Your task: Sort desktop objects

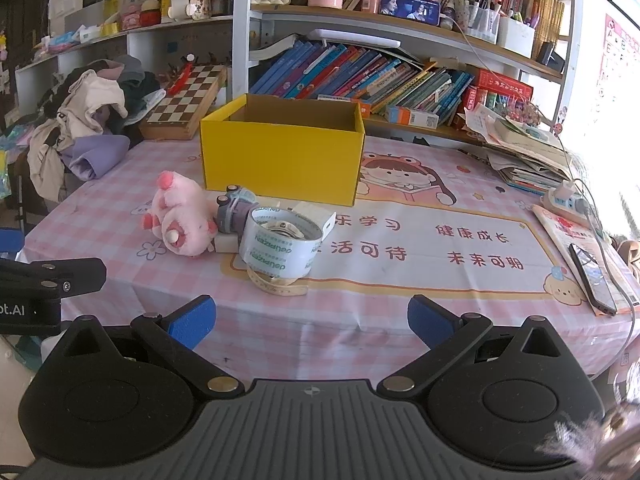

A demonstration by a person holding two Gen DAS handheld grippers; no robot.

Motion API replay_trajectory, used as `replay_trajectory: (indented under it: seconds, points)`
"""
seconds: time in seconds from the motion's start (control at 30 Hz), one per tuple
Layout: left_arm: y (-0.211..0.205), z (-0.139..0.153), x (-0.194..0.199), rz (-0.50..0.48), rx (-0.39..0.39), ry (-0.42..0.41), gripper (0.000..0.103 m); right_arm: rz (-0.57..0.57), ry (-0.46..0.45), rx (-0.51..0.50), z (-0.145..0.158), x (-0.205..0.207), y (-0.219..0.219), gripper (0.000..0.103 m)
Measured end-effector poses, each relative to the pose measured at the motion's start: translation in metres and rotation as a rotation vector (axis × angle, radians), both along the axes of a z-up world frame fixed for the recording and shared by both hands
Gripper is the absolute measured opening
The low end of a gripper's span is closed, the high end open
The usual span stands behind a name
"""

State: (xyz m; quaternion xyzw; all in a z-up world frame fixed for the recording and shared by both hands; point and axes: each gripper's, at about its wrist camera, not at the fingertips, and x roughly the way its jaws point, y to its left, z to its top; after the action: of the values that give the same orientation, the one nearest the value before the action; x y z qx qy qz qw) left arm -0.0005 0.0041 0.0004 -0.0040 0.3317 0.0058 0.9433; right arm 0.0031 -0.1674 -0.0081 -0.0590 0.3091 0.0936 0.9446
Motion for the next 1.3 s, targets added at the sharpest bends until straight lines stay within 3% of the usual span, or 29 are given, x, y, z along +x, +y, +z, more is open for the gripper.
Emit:
replay_trajectory:
  seconds: [1.3]
  points:
    - [0.024,-0.006,0.006,-0.052,-0.005,0.005,0.103,-0.023,0.012,-0.026,-0.002,0.004,0.026,0.103]
